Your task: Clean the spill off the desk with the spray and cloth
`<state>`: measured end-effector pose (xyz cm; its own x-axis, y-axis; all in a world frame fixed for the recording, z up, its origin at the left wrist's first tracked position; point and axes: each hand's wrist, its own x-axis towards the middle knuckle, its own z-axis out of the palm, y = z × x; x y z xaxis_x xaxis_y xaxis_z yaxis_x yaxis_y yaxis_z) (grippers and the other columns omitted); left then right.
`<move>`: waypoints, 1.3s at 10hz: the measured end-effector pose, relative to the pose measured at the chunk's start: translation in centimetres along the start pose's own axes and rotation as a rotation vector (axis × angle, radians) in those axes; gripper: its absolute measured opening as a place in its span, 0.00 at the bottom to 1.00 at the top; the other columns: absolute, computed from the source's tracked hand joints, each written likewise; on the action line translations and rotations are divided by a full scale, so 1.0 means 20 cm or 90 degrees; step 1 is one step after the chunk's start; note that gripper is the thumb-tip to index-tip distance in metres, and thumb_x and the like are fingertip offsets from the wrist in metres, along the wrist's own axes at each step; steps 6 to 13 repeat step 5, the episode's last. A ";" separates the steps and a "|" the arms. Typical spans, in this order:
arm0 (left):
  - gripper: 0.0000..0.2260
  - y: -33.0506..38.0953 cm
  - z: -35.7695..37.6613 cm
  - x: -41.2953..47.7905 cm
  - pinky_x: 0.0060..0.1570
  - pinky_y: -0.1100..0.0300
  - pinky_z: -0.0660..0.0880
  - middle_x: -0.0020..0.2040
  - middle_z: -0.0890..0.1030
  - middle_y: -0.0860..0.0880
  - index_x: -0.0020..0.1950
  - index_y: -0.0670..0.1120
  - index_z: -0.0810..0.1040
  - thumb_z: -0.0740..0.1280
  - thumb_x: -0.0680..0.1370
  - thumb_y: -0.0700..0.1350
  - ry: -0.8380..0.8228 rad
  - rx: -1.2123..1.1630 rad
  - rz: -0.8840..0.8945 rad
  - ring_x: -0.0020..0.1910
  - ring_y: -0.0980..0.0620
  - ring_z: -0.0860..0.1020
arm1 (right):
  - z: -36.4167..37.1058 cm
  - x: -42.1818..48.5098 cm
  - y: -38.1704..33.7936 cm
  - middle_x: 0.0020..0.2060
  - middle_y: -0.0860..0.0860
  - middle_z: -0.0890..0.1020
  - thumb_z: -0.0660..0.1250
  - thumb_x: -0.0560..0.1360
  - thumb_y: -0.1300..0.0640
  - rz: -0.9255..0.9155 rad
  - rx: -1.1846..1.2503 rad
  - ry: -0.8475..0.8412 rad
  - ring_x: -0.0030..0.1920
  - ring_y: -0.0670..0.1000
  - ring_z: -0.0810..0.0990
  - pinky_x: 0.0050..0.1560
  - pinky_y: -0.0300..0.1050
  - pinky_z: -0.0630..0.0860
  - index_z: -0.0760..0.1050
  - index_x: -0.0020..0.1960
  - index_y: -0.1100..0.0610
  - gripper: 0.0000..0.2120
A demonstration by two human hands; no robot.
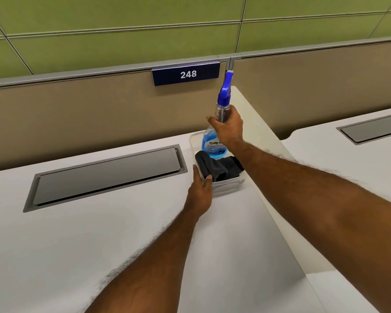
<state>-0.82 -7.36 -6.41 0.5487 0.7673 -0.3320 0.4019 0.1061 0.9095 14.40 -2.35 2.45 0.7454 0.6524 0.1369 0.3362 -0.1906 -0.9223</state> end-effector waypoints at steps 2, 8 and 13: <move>0.30 0.00 0.00 0.00 0.64 0.47 0.74 0.76 0.66 0.44 0.79 0.51 0.42 0.54 0.83 0.54 0.012 0.028 0.022 0.68 0.42 0.73 | 0.06 0.01 0.10 0.52 0.49 0.78 0.73 0.74 0.51 0.015 -0.018 -0.014 0.49 0.48 0.78 0.53 0.41 0.74 0.70 0.63 0.57 0.22; 0.31 0.03 -0.02 -0.01 0.67 0.49 0.68 0.77 0.63 0.44 0.80 0.50 0.43 0.54 0.82 0.55 0.013 0.044 -0.012 0.71 0.41 0.69 | 0.05 0.02 0.09 0.60 0.53 0.77 0.77 0.67 0.44 0.038 -0.068 -0.033 0.55 0.51 0.78 0.60 0.50 0.76 0.62 0.67 0.54 0.38; 0.31 0.03 -0.02 -0.01 0.67 0.49 0.68 0.77 0.63 0.44 0.80 0.50 0.43 0.54 0.82 0.55 0.013 0.044 -0.012 0.71 0.41 0.69 | 0.05 0.02 0.09 0.60 0.53 0.77 0.77 0.67 0.44 0.038 -0.068 -0.033 0.55 0.51 0.78 0.60 0.50 0.76 0.62 0.67 0.54 0.38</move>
